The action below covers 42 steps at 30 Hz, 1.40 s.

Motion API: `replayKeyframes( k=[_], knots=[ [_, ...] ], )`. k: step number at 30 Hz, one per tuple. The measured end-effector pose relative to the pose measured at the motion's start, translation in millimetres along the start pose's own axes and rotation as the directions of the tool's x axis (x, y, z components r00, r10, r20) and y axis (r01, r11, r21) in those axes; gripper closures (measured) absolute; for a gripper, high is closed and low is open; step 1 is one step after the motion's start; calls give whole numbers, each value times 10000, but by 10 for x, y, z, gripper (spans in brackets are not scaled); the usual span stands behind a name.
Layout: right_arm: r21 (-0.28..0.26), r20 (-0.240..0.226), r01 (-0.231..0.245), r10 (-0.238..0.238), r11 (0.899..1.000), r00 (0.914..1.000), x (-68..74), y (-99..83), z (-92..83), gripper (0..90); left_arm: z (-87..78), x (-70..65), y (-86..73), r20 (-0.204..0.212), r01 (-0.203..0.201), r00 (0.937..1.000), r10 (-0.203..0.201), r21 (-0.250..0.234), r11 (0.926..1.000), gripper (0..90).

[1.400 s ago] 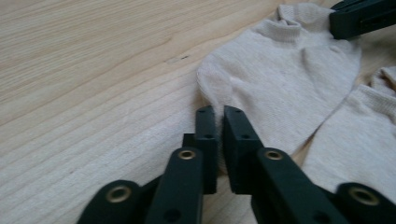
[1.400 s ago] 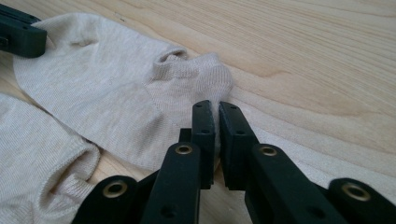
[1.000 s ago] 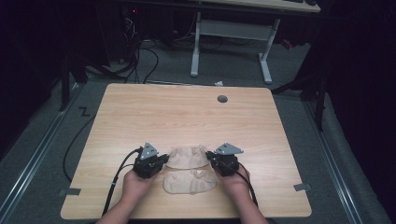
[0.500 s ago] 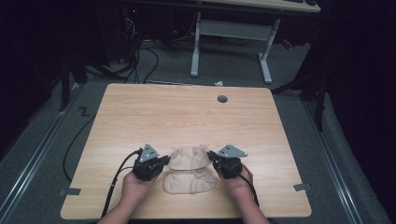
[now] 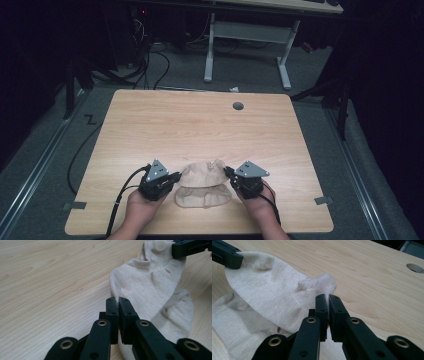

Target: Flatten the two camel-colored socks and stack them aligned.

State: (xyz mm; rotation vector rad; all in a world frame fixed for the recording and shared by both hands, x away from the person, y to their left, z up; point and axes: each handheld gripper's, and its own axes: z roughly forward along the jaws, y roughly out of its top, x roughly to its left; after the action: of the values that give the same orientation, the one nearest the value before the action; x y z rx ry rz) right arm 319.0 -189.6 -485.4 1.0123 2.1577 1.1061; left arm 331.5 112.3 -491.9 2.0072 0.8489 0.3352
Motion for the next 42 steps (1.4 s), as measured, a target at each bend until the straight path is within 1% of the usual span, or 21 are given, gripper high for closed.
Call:
replayKeyframes(
  k=[5, 8, 12, 16, 21, 26, 28, 31, 36, 38, 42],
  knots=[
    [-13, -54, 70, -70, 10000, 10000, 38, -17, -57, 862, -65, -29, -11, 96, -60, 9999, 60, 5, 10000, 868],
    [25, -80, 233, -233, 9997, 9997, 64, -35, -86, 862, -101, -50, -12, 152, -97, 9998, 97, -14, 10000, 867],
    [39, -103, 199, -198, 9998, 9998, 92, -58, -145, 861, -131, -100, -28, 261, -154, 9995, 154, 8, 9999, 866],
    [130, -218, 208, -205, 9997, 9996, 124, -111, -200, 861, -128, -167, -70, 378, -344, 9987, 333, 283, 9990, 865],
    [325, -377, 230, -218, 9992, 9991, 179, -182, -239, 861, -150, -238, -114, 483, -472, 9978, 450, 447, 9979, 865],
    [410, -488, 170, -150, 9990, 9987, 208, -231, -254, 861, -184, -292, -164, 597, -475, 9972, 440, 583, 9972, 865],
    [505, -543, 116, -88, 9987, 9985, 221, -254, -256, 861, -192, -311, -182, 584, -494, 9972, 458, 618, 9969, 864],
    [641, -612, 142, -103, 9978, 9981, 237, -284, -246, 860, -192, -317, -205, 561, -534, 9972, 492, 763, 9957, 864],
    [923, -699, 173, -109, 9956, 9975, 255, -319, -207, 860, -159, -293, -240, 409, -589, 9977, 549, 1044, 9928, 863],
    [947, -719, 173, -105, 9954, 9974, 257, -324, -195, 860, -138, -281, -252, 361, -620, 9977, 581, 1184, 9910, 862],
    [1164, -764, 108, -19, 9931, 9971, 235, -349, -163, 859, -88, -258, -281, 366, -614, 9977, 566, 1466, 9873, 856]
  ],
)
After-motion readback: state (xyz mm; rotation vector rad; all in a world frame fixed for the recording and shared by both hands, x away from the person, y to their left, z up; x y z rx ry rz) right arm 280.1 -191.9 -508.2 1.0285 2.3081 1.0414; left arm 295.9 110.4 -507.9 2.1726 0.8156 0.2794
